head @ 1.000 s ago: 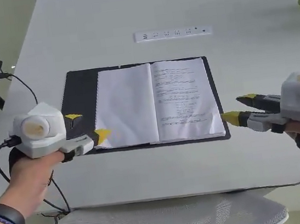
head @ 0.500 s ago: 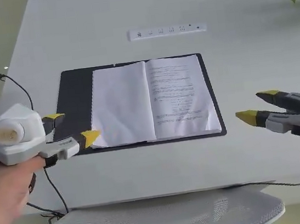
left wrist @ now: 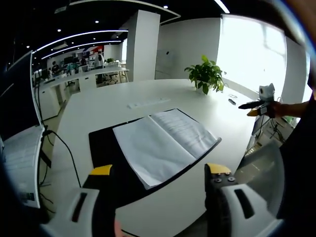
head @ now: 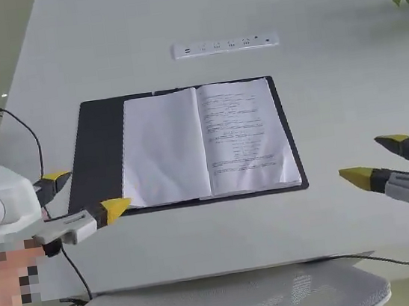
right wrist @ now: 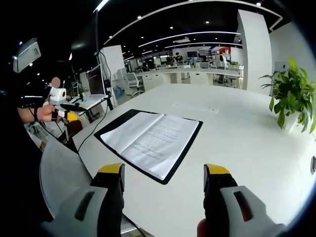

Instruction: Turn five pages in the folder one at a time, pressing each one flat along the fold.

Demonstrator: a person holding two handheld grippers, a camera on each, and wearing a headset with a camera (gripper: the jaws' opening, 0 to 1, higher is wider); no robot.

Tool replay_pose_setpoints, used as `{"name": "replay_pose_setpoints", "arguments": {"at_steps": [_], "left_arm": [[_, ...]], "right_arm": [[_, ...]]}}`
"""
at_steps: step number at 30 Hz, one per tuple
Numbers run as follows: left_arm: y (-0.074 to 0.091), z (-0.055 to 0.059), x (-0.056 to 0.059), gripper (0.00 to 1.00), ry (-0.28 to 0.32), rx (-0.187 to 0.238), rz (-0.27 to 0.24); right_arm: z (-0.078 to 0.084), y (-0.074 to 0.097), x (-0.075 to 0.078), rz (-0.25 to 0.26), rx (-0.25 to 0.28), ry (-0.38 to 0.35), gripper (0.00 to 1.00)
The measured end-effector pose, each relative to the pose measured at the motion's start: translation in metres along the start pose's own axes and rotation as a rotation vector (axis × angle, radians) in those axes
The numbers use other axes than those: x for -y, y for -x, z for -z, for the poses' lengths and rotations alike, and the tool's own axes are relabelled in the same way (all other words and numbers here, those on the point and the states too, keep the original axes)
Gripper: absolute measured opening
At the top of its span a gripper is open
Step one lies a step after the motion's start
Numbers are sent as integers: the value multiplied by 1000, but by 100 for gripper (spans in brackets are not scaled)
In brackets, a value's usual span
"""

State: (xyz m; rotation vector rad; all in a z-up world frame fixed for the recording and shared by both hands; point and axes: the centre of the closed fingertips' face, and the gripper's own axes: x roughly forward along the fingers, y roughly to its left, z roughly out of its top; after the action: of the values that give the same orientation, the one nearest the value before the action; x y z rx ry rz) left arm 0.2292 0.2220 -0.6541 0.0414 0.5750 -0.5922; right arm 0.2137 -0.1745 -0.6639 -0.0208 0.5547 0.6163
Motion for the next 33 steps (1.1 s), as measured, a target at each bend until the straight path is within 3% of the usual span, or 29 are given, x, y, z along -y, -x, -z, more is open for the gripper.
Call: {"name": "replay_pose_setpoints", "arguments": {"at_steps": [7,18,33], "left_arm": [[1,4,-1,75,11,-6,-6],[-11,-11,3,75,-9,0,15],[-50,-37,31,74,-82,-6,108]], "right_arm": [[7,-3,-6,-9,-15,-11,68],[7,-6,-7,-15,-18,-19,69],[12,3,1,7,-24,-36,70]]}}
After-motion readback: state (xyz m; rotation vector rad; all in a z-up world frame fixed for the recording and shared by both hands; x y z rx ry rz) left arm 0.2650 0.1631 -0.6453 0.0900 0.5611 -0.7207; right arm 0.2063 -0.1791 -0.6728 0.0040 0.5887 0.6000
